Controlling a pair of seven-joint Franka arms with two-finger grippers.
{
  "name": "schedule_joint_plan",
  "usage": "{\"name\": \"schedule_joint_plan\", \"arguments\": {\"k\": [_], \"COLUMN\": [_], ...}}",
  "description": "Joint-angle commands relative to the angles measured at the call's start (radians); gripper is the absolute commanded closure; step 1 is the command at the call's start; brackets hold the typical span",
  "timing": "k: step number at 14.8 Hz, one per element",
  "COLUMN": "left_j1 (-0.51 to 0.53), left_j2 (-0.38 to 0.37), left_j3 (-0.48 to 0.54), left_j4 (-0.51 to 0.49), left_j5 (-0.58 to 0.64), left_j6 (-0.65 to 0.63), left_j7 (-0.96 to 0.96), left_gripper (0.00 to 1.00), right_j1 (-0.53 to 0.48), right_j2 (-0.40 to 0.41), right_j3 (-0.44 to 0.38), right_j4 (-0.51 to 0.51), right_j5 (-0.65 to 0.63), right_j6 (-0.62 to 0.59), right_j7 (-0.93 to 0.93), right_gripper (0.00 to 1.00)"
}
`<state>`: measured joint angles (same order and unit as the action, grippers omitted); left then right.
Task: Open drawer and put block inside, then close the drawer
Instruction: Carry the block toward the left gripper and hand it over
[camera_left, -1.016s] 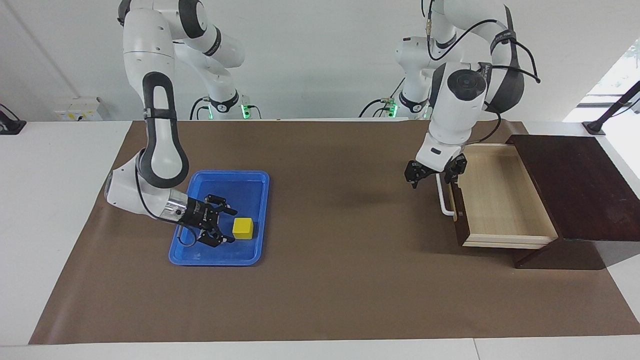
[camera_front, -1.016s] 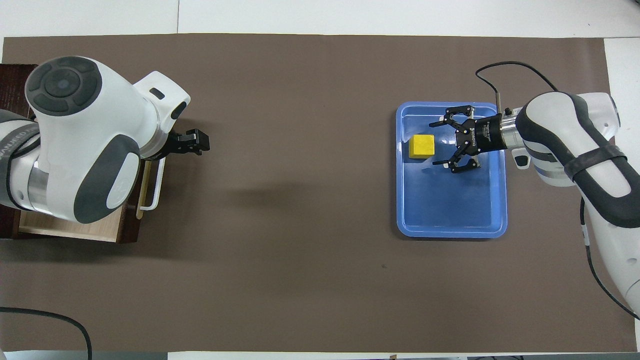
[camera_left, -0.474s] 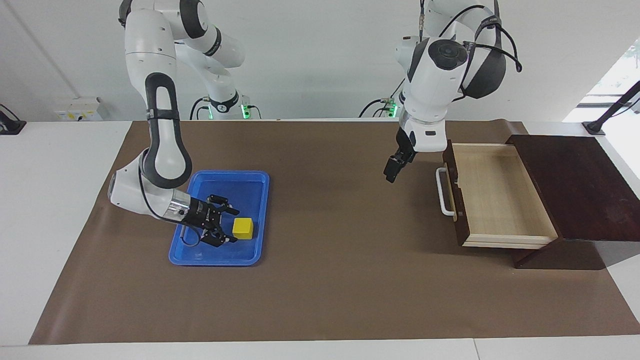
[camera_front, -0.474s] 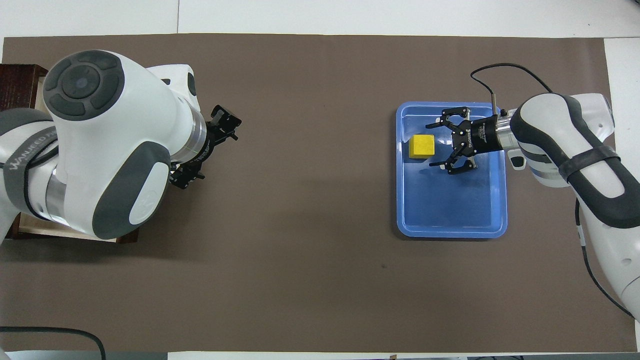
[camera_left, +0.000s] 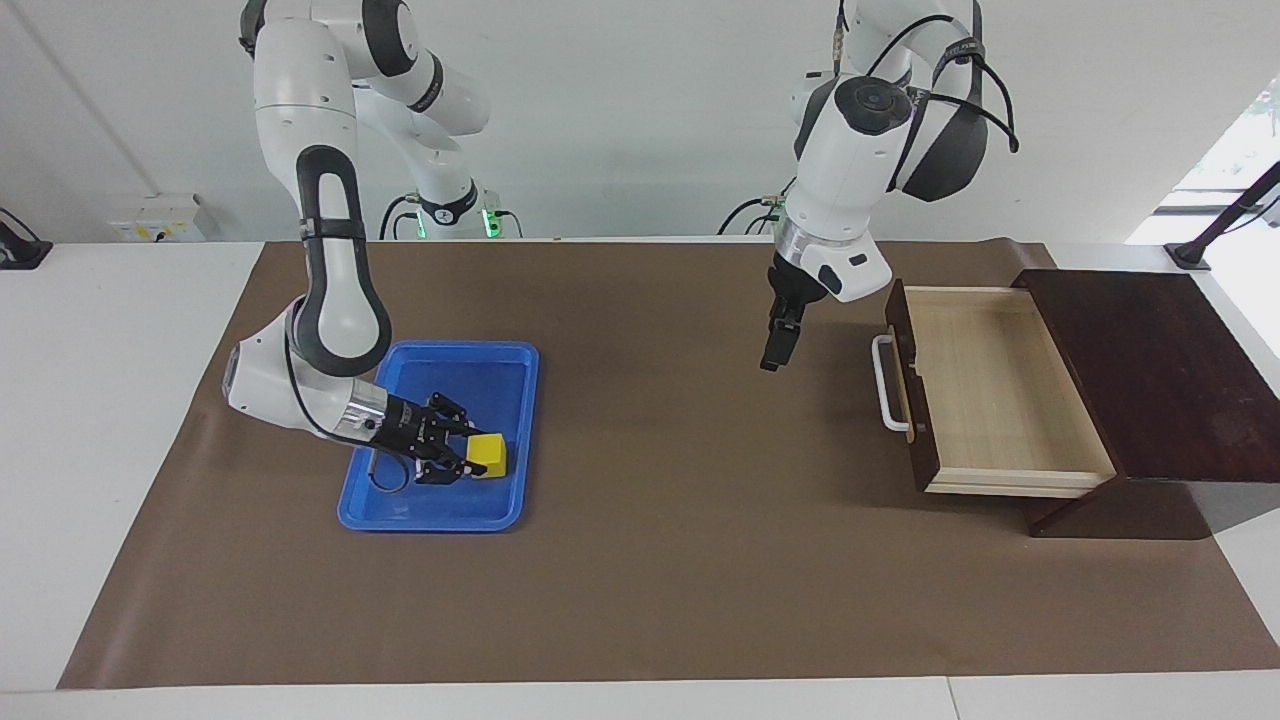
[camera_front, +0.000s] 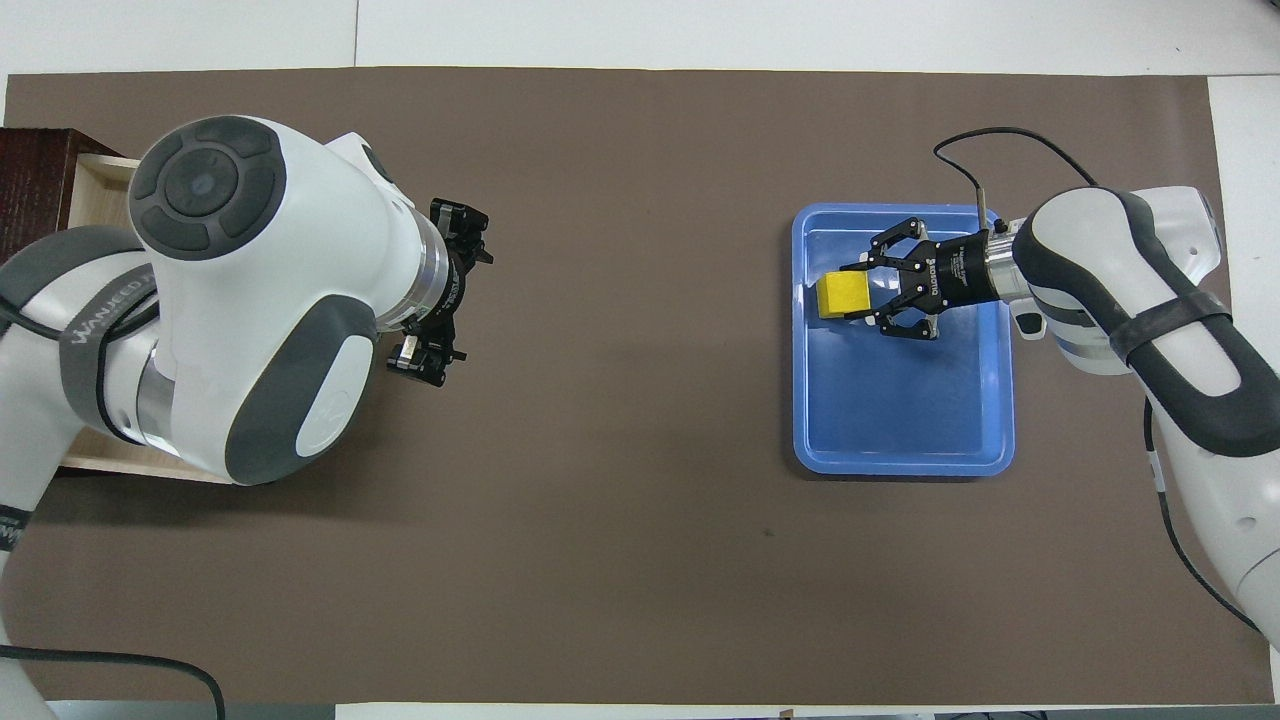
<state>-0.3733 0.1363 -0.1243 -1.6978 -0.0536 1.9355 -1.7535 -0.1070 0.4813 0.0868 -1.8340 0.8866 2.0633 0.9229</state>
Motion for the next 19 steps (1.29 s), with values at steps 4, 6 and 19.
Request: {"name": "schedule_joint_plan", "arguments": {"k": [4,6,19], "left_j1": [-0.053,-0.058,-0.076], "left_j2": [0.002,0.009,0.039], "left_j3": [0.012,0.012,0.012], "left_j4": [-0.065,-0.066,-0.079], "left_j5": [-0.018,-0.018,-0.239], "left_j6": [0.143,0.192,0.372], "left_j7": [-0.17,-0.277,-0.311], "left_gripper": [0.0,0.0,0.0], "right_j1": [0.055,0.121,0.375], "right_j2": [-0.039,-0.09,-0.15], "right_j3": [0.01,0.011,0.01], "right_j4": [0.163,0.194,0.213], "right_j5": [0.008,-0.027,-0.038], "right_j6": [-0.115,-0.114,0.023], "right_j7": [0.225,0.347,0.597], "right_gripper": [1.0,1.0,1.0]}}
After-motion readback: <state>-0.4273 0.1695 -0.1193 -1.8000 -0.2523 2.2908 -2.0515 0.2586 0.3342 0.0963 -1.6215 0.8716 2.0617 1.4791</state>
